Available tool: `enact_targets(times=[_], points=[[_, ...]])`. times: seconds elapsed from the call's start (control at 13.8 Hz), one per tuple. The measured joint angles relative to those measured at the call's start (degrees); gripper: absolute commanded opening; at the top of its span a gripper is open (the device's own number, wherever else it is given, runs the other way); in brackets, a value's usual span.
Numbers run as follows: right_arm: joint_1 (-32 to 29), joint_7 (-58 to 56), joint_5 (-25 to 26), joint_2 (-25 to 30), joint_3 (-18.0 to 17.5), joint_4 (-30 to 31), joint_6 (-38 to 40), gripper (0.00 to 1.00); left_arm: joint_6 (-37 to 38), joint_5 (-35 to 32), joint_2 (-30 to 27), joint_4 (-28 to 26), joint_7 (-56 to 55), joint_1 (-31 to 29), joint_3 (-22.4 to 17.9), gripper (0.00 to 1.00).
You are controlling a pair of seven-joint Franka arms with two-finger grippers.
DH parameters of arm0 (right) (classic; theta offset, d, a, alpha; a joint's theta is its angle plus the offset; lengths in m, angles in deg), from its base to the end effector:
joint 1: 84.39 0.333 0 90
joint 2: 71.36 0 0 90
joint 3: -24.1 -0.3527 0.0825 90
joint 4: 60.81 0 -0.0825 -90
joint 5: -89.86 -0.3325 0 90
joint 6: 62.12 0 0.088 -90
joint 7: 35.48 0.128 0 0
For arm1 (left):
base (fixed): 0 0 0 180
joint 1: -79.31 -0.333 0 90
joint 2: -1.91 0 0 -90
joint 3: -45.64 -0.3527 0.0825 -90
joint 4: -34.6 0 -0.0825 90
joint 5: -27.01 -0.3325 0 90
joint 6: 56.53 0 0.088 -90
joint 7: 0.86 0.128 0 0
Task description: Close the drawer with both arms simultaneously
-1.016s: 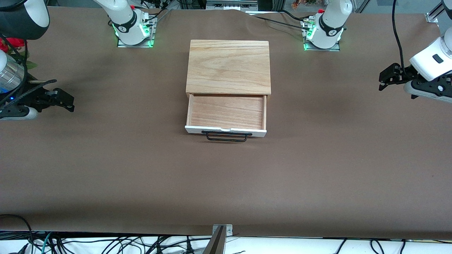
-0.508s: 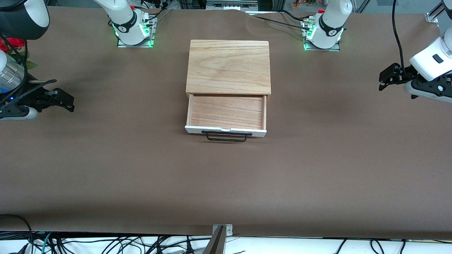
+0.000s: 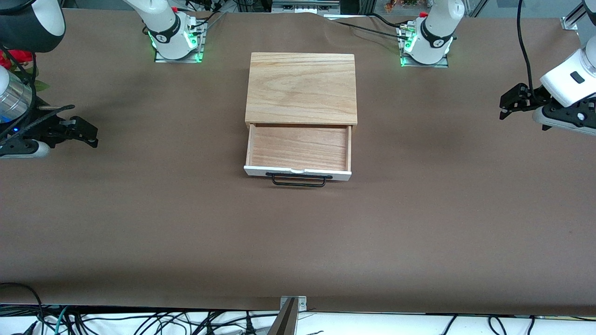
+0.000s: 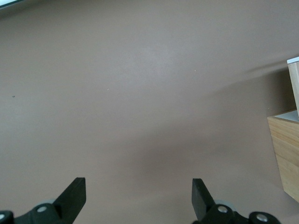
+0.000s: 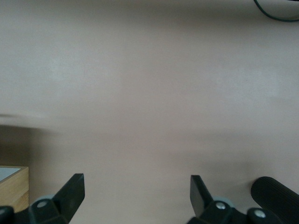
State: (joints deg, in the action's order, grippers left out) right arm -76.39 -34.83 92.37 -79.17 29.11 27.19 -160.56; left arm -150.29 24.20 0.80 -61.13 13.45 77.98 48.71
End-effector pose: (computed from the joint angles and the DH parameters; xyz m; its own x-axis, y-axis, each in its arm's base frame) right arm 0.5618 0.0279 0.5962 0.9977 0.0486 0.0468 0.0460 -0.9974 0.0549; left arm 0.4997 -0.0095 0.6135 0.9598 -0.2792 -0.0270 -0.2802 -0.9589 -0.0446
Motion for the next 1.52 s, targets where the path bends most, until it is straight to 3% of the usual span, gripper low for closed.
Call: enact_targets(times=[0.58,0.8,1.23,1.52], points=[[2.9,1.0,-0.9,-1.8,-0.4,0.0,-3.2,1.0,0.0,0.1,0.2,0.1,-0.1,0.1,0.0,1.0],[6.4,1.5,-4.3,-6.0,-0.7,0.1,-8.6,1.0,0.0,5.4,1.8,0.4,-0.1,0.5,0.2,1.0],[10.9,1.6,-8.2,-14.1,-0.8,0.1,-17.2,1.0,-2.0,13.5,11.5,4.3,-0.5,3.4,1.3,1.0],[12.6,1.5,-11.7,-18.4,-1.0,-0.1,-23.4,1.0,-13.4,19.3,20.9,6.7,-5.0,9.8,1.6,1.0]])
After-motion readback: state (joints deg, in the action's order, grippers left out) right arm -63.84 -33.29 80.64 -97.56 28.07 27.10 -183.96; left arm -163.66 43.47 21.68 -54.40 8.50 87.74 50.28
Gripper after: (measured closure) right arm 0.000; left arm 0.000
